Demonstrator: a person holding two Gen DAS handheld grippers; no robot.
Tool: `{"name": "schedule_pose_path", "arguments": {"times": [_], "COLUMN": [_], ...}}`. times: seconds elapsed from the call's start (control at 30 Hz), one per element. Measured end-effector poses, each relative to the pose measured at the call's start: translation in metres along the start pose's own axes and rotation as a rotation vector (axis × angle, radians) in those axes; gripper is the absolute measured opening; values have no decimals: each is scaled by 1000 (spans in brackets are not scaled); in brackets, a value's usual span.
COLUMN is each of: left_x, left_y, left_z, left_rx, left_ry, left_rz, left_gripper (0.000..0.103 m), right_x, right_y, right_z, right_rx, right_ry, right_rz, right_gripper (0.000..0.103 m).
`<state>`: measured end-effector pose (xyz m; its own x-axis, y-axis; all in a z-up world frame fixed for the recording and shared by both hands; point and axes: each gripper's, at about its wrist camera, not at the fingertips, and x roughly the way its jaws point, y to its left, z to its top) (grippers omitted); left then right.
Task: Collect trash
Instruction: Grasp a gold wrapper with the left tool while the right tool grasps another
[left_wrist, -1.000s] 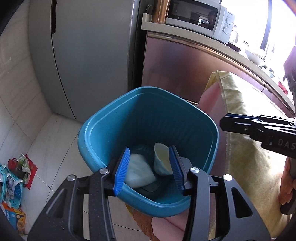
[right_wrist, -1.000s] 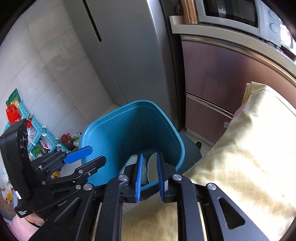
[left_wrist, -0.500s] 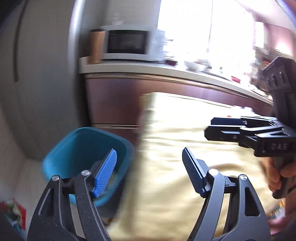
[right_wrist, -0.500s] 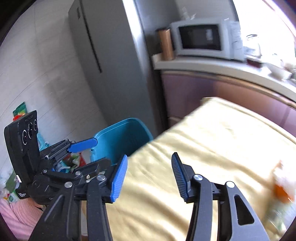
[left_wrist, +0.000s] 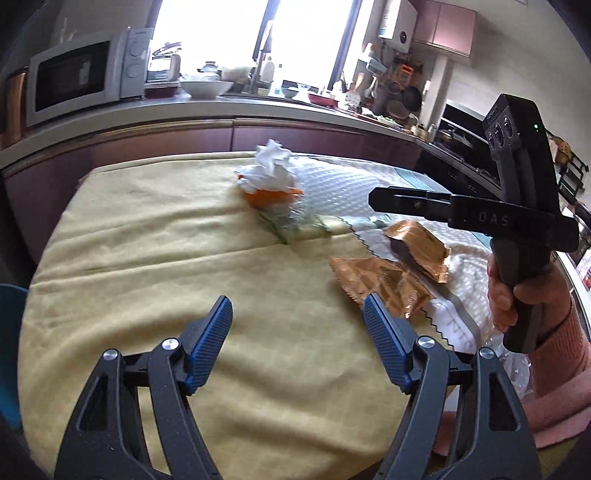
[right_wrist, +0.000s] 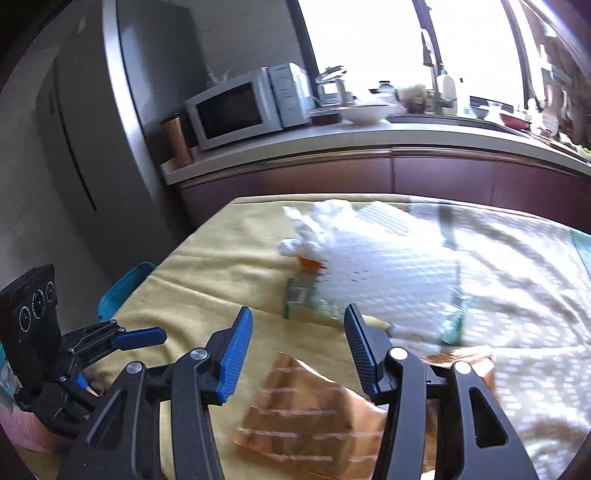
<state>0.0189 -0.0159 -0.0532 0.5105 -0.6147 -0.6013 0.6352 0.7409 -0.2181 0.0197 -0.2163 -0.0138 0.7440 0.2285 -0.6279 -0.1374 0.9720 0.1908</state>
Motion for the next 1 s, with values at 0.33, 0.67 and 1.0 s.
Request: {"name": "schedule_pose_path", "arguments": {"times": [0.33, 0.67, 1.0], "left_x": [46, 67, 75], "left_y": [-42, -48, -49], "left_z": [-2, -1, 2], "left_rx": [17, -35, -52], "left_ry": [131, 208, 220], "left_rz": [-122, -202, -146], "left_gripper": [72, 60, 22], "right_x": [-26, -19, -13], "right_y": [-82, -113, -112], "right_z": [-27, -56, -62], "right_rx": [138, 233, 246], "right_ry": [-12, 52, 67], "right_rz": [-171, -157, -108], "right_gripper": [52, 53, 42]}}
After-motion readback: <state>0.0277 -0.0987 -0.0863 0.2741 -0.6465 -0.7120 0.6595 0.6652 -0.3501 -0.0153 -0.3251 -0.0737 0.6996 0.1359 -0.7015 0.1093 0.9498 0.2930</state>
